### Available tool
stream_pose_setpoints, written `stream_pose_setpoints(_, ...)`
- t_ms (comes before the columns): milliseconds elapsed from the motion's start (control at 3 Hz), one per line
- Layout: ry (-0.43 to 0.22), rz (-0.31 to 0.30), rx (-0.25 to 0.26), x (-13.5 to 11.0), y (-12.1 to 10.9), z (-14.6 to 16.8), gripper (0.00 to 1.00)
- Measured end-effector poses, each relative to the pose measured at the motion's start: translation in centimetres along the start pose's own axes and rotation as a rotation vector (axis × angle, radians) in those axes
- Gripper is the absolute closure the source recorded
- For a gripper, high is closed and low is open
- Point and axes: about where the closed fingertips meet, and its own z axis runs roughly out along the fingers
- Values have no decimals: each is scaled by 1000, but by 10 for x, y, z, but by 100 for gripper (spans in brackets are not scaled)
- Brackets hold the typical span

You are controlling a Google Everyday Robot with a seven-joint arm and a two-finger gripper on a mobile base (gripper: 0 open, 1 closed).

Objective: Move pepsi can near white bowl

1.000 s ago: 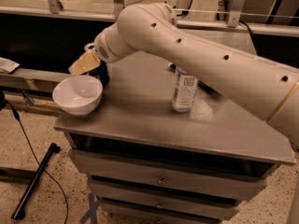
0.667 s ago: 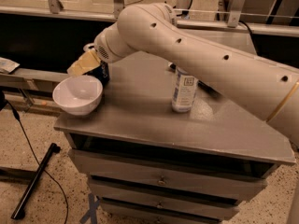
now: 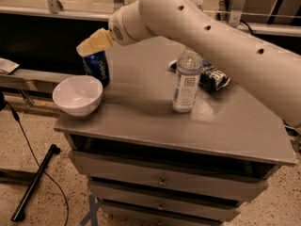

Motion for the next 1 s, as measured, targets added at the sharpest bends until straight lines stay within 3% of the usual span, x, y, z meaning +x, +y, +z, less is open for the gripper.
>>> stream_pose_setpoints(333, -42, -29, 47, -30, -20, -33, 0)
stream_pose_setpoints(667, -67, -51, 62, -56, -35, -56, 0)
stream_pose_setpoints(1000, -75, -52, 66, -62, -38, -61, 0)
